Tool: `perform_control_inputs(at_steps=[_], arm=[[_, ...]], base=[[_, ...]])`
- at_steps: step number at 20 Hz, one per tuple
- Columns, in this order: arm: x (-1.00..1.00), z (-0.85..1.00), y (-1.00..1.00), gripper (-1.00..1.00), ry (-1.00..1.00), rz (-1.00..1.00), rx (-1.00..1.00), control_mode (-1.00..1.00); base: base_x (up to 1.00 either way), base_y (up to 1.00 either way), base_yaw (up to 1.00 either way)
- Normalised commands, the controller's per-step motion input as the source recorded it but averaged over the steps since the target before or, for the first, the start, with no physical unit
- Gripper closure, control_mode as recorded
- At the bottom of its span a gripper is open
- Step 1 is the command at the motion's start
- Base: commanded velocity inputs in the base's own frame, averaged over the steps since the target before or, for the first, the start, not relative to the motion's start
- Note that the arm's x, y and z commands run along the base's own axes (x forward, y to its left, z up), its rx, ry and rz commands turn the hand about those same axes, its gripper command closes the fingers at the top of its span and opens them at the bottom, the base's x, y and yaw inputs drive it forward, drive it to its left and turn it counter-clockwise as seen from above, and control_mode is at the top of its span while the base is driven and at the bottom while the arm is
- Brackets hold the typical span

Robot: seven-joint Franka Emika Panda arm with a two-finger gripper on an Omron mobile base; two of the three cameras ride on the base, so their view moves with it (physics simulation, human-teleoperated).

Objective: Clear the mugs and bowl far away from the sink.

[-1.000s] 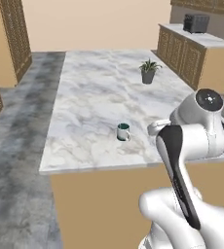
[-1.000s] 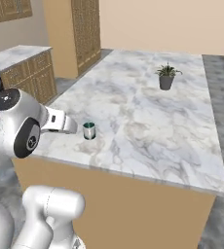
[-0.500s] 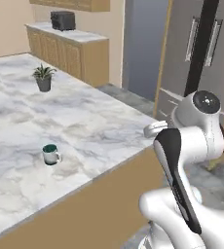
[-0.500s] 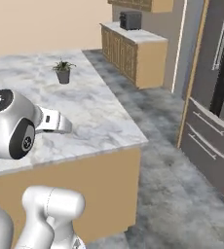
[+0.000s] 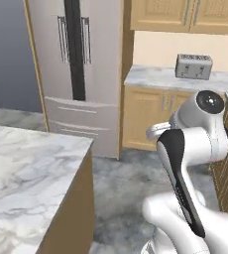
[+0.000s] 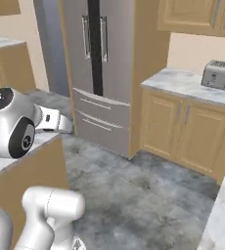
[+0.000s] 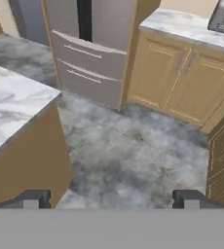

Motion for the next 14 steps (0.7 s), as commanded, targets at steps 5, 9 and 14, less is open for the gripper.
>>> perform_control_inputs(at_steps=[5,9,14], arm=[[0.0,0.0,0.0,-1.0,0.0,0.0,0.0,1.0],[0.0,0.0,0.0,-1.0,0.0,0.0,0.0,1.0],[0.0,0.0,0.0,-1.0,0.0,0.0,0.0,1.0]], base=[[0.0,0.13,-1.0],[0.0,0.12,-1.0],[0.0,0.1,-1.0]])
